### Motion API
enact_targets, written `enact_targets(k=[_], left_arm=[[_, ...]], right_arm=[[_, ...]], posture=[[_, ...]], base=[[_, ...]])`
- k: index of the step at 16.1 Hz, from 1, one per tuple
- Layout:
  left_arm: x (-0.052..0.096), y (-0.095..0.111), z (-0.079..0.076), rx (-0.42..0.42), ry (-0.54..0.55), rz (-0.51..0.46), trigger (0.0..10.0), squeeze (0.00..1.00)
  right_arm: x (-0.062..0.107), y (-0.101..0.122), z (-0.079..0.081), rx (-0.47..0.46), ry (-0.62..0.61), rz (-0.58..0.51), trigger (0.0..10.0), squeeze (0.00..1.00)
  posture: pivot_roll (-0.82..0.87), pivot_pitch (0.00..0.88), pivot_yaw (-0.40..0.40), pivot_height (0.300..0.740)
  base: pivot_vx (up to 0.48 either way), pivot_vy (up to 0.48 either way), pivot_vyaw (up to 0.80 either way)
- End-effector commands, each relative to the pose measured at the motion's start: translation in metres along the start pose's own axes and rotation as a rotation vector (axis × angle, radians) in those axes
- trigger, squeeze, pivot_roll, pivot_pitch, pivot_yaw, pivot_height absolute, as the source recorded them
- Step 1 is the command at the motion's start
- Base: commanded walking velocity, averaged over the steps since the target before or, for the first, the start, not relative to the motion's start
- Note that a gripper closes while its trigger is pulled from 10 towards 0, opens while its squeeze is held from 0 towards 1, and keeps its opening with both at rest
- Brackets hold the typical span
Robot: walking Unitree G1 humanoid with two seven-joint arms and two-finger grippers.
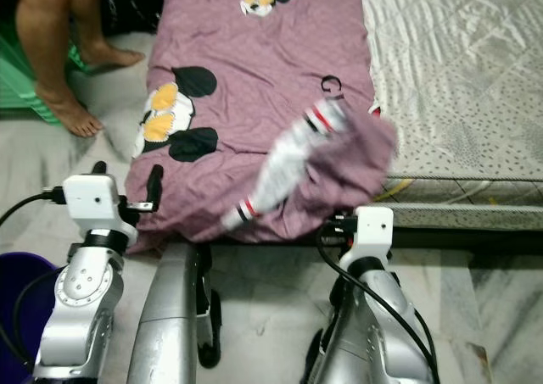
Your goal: Clean up the room
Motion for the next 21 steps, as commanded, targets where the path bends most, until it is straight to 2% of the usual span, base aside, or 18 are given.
enact_targets(k=[1, 2, 3, 6, 7, 8, 10, 12, 14, 15, 16, 17, 18, 19, 21], left_arm=[[0.001, -0.005, -0.002, 0.001, -0.008, 0.011, 10.0, 0.0], [0.0, -0.005, -0.003, 0.001, -0.012, 0.011, 10.0, 0.0], [-0.002, -0.005, -0.004, 0.001, -0.016, 0.009, 10.0, 0.0], [-0.005, -0.004, -0.001, -0.01, -0.018, 0.002, 10.0, 0.0], [-0.007, -0.005, 0.004, -0.017, -0.004, -0.004, 10.0, 0.0], [-0.008, -0.005, 0.005, -0.014, 0.004, -0.006, 10.0, 0.0], [-0.008, -0.006, 0.003, -0.014, -0.001, -0.007, 10.0, 0.0], [-0.011, -0.006, 0.001, -0.01, -0.002, -0.012, 10.0, 0.0], [-0.016, -0.003, -0.002, 0.0, -0.002, -0.028, 10.0, 0.0], [-0.018, -0.003, -0.004, 0.003, -0.004, -0.033, 10.0, 0.0], [-0.02, 0.0, -0.005, 0.007, -0.005, -0.048, 10.0, 0.0], [-0.022, 0.003, -0.004, 0.005, -0.002, -0.062, 10.0, 0.0], [-0.023, 0.004, -0.004, 0.003, 0.001, -0.067, 10.0, 0.0], [-0.026, 0.008, 0.0, 0.0, 0.018, -0.086, 10.0, 0.0], [-0.028, 0.01, 0.004, -0.002, 0.032, -0.096, 10.0, 0.0]], right_arm=[[0.014, -0.026, -0.027, 0.002, -0.102, 0.111, 10.0, 0.0], [0.014, -0.025, -0.029, 0.017, -0.109, 0.106, 10.0, 0.0], [0.014, -0.022, -0.027, -0.006, -0.1, 0.091, 10.0, 1.0], [0.013, -0.019, -0.042, 0.145, -0.178, 0.097, 10.0, 1.0], [0.013, -0.005, -0.069, 0.248, -0.295, 0.082, 10.0, 1.0], [0.012, 0.004, -0.081, 0.262, -0.339, 0.061, 10.0, 1.0], [0.011, 0.024, -0.09, 0.291, -0.368, 0.001, 10.0, 1.0], [0.011, 0.047, -0.083, 0.321, -0.361, -0.094, 10.0, 1.0], [-0.003, 0.067, -0.057, 0.286, -0.263, -0.194, 10.0, 1.0], [-0.011, 0.075, -0.043, 0.26, -0.216, -0.236, 10.0, 1.0], [-0.026, 0.09, -0.023, 0.184, -0.155, -0.301, 10.0, 1.0], [-0.034, 0.103, -0.006, 0.147, -0.101, -0.356, 10.0, 1.0], [-0.036, 0.107, 0.0, 0.141, -0.085, -0.374, 10.0, 1.0], [-0.041, 0.118, 0.015, 0.08, -0.042, -0.421, 10.0, 1.0], [-0.044, 0.122, 0.024, 0.032, -0.019, -0.438, 10.0, 1.0]], posture=[[-0.02, 0.166, 0.04, 0.532], [-0.02, 0.159, 0.042, 0.532], [-0.01, 0.15, 0.044, 0.532], [-0.02, 0.139, 0.041, 0.532], [-0.02, 0.135, 0.04, 0.532], [-0.03, 0.131, 0.038, 0.532], [-0.04, 0.126, 0.039, 0.532], [-0.05, 0.122, 0.043, 0.532], [-0.06, 0.116, 0.047, 0.532], [-0.06, 0.109, 0.05, 0.532], [-0.06, 0.097, 0.054, 0.532], [-0.05, 0.08, 0.057, 0.532], [-0.05, 0.077, 0.057, 0.532], [-0.05, 0.056, 0.057, 0.532], [-0.04, 0.045, 0.059, 0.532]], base=[[0.0, 0.0, 0.0], [0.0, 0.0, 0.0], [0.0, 0.0, 0.0], [0.0, 0.0, 0.0], [0.0, 0.0, 0.0], [0.0, 0.0, 0.0], [0.0, 0.0, 0.0], [0.0, 0.0, 0.0], [0.0, 0.0, 0.0], [0.0, 0.0, 0.0], [0.0, 0.0, 0.0], [0.0, 0.0, 0.0], [0.0, 0.0, 0.0], [0.0, 0.0, 0.0], [0.0, 0.0, 0.0]])
Point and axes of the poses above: a point about 5 cm out from each wrist's last joint towards the gripper, its own x axis pointing back from the gripper into the wrist, its own y axis along the axis of the wrist's last joint, z = x × y, the point moved 5 cm from there along -x, pointing out of the wrist towards the gripper, and after that the axes turned 1 degree about x, right-handed, at the moved point
